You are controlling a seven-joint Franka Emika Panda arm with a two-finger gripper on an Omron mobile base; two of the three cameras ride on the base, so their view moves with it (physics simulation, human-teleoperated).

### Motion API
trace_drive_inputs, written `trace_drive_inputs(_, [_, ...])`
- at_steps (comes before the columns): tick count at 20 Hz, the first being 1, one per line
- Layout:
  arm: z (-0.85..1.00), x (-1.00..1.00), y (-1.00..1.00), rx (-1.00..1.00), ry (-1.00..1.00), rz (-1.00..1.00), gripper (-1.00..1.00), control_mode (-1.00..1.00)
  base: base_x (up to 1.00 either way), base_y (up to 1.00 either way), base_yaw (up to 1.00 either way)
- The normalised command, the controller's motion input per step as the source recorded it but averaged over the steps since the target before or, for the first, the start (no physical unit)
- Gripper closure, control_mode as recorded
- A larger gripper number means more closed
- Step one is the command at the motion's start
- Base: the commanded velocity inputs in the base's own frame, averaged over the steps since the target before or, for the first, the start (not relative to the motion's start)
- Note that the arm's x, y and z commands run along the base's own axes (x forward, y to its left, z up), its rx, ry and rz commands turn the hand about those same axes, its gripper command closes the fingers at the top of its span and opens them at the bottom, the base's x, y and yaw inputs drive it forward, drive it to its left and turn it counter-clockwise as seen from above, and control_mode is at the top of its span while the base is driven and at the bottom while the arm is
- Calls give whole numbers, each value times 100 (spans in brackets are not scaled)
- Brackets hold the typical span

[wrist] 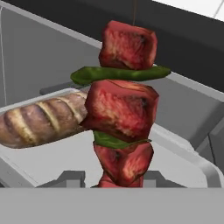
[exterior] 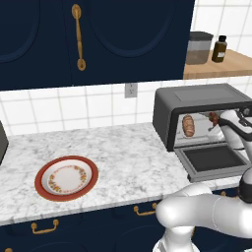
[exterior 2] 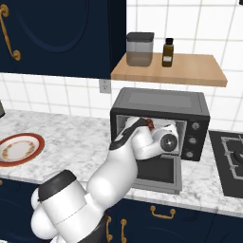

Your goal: Pick up the kebab skewer and baguette bread, and place them inside the toaster oven. Close the toaster oven door and start by setting the timer.

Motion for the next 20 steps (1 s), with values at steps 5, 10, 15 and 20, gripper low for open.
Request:
trace_drive_inputs(5, [0,8,0,14,0,-6,100,-100,0,0,0])
trace_drive_inputs(10, [0,6,0,13,0,-6,100,-100,0,0,0])
trace_drive_inputs(15, [-7,0,0,13,0,-7,100,-100,0,0,0])
trace_drive_inputs(20, [0,0,0,13,0,-6,100,-100,0,0,0])
